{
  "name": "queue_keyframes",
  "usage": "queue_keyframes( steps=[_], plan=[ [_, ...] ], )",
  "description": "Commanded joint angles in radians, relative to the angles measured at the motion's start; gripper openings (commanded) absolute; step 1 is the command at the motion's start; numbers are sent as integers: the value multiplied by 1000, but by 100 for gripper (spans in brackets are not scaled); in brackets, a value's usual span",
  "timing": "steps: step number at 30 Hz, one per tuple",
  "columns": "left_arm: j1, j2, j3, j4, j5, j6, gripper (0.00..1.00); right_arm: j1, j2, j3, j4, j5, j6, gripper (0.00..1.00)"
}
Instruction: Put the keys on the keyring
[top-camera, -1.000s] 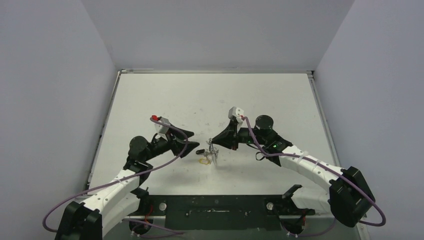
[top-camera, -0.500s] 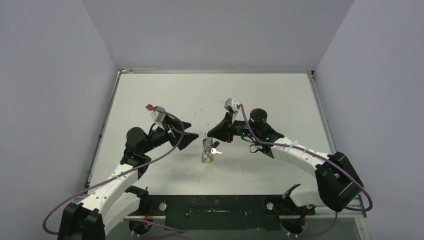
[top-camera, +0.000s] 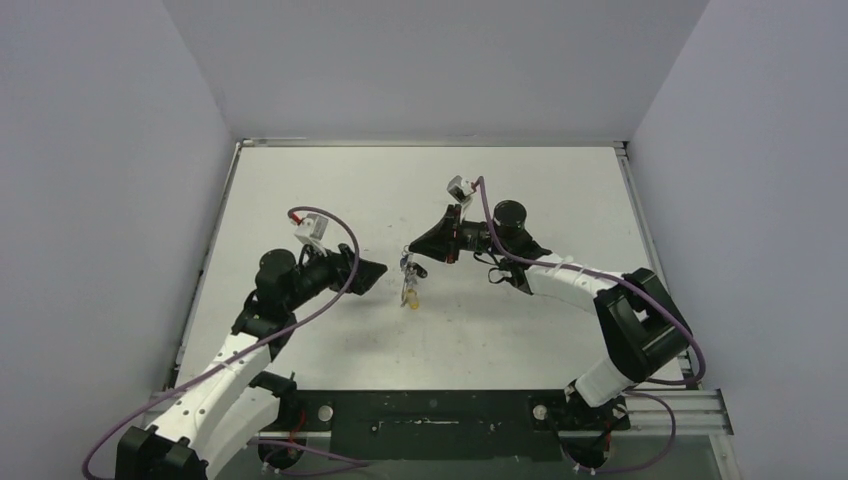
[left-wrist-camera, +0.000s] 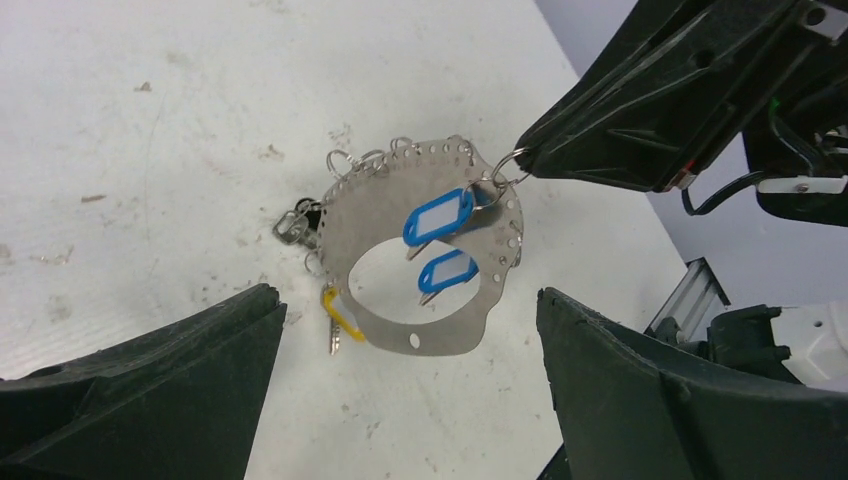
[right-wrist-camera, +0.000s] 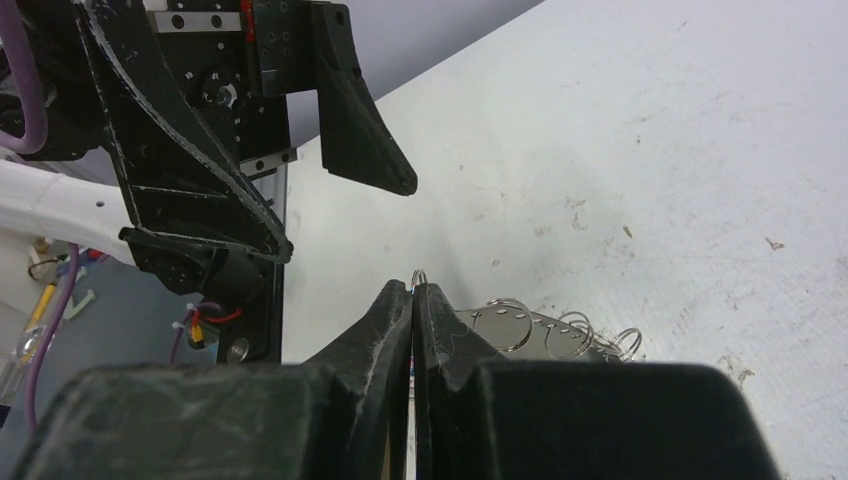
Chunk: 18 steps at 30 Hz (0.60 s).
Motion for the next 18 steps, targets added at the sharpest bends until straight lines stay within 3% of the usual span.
queue_keyframes(
  steps=[1,6,11,18],
  plan=[
    [13,51,120,-177,-50,61,97,-17,17,53,183,-46,79,0],
    [36,163,196,-311,-92,67,97,-24,30,68,161,-44,75,0],
    [64,320,300,-377,0,77,97,-28,21,86,135,-31,62,0],
    [72,411,330,-343,9,103,97,-30,-9,182,-189,33,-145,0]
  ],
)
